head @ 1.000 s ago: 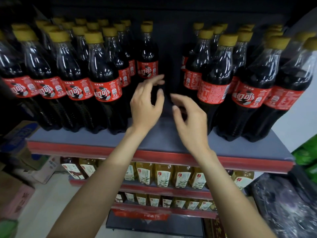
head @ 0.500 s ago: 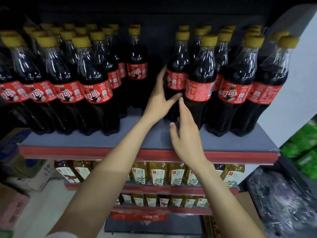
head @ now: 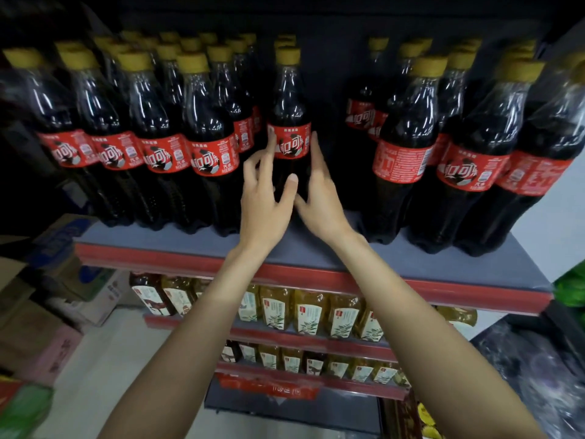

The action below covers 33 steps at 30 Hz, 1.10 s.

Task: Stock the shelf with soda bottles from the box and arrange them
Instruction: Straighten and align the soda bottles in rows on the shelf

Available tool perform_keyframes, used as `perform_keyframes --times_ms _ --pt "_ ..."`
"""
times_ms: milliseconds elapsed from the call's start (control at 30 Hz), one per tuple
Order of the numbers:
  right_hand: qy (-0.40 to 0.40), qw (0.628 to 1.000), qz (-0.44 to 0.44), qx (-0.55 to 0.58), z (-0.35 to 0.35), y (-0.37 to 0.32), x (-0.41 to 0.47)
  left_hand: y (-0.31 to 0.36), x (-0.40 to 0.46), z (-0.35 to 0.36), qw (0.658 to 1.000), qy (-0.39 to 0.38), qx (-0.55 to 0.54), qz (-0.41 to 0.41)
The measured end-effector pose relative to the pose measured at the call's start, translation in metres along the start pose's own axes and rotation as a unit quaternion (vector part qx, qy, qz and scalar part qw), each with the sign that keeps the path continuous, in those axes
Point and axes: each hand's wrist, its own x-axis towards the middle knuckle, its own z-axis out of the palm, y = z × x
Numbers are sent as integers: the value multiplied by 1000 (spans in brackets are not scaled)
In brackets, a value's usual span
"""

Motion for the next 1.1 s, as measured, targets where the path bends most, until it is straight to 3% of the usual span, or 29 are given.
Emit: perform_keyframes --times_ms 200,633,733,800,867,933,1000,1100 --pt "-30 998 -45 -27 5 1 16 -5 -5 -6 983 -14 178 37" --pt "-27 997 -26 -67 2 -13 10 7 -5 -8 985 -51 165 -30" --pt "20 997 -47 -57 -18 -24 -17 12 -13 -8 995 14 99 15" --pt "106 989 -96 -36 -34 -28 -44 18 -20 -4 994 71 33 80" --pt "221 963 -145 -47 -48 -22 -68 26 -25 7 989 75 -45 123" --pt "318 934 -143 -81 -57 -9 -81 37 -23 21 986 17 -141 83" --pt "355 925 -84 -107 -63 4 -84 50 -18 32 970 -79 -230 -12" --pt "289 956 14 -52 -65 9 -84 64 -14 49 944 -179 -271 -65"
